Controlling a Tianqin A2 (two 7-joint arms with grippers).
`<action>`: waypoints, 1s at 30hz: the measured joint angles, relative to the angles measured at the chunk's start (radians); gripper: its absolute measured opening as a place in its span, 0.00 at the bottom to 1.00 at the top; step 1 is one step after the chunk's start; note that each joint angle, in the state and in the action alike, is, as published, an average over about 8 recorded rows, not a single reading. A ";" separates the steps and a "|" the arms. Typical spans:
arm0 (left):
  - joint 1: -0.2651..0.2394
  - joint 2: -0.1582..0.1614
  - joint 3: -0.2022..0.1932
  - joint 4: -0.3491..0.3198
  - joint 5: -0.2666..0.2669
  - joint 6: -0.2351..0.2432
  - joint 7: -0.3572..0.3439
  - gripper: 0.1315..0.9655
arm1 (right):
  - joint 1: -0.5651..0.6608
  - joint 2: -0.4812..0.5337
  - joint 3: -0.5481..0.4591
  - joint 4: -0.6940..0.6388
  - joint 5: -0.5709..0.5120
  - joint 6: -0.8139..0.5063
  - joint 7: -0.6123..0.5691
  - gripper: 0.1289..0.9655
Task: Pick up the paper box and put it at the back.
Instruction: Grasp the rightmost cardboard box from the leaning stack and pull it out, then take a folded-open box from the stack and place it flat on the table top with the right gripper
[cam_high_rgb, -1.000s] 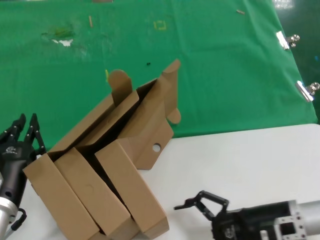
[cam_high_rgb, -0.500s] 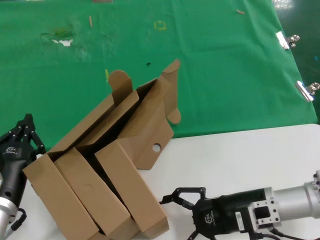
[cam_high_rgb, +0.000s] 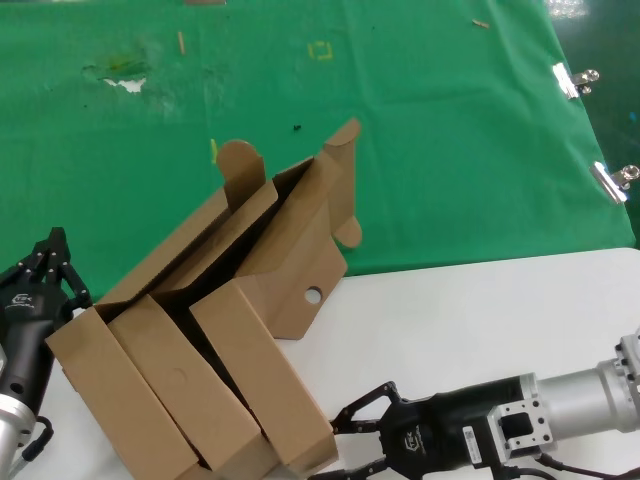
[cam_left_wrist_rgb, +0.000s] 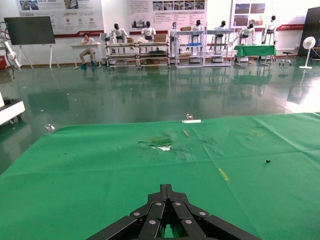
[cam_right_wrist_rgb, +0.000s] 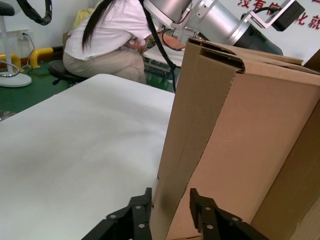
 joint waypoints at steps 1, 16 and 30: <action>0.000 0.000 0.000 0.000 0.000 0.000 0.000 0.01 | 0.000 0.000 0.001 0.001 -0.002 -0.001 0.001 0.31; 0.000 0.000 0.000 0.000 0.000 0.000 0.000 0.01 | -0.025 0.015 0.034 0.041 0.004 0.001 0.043 0.05; 0.000 0.000 0.000 0.000 0.000 0.000 0.000 0.01 | -0.312 0.255 0.251 0.393 0.049 0.193 0.252 0.01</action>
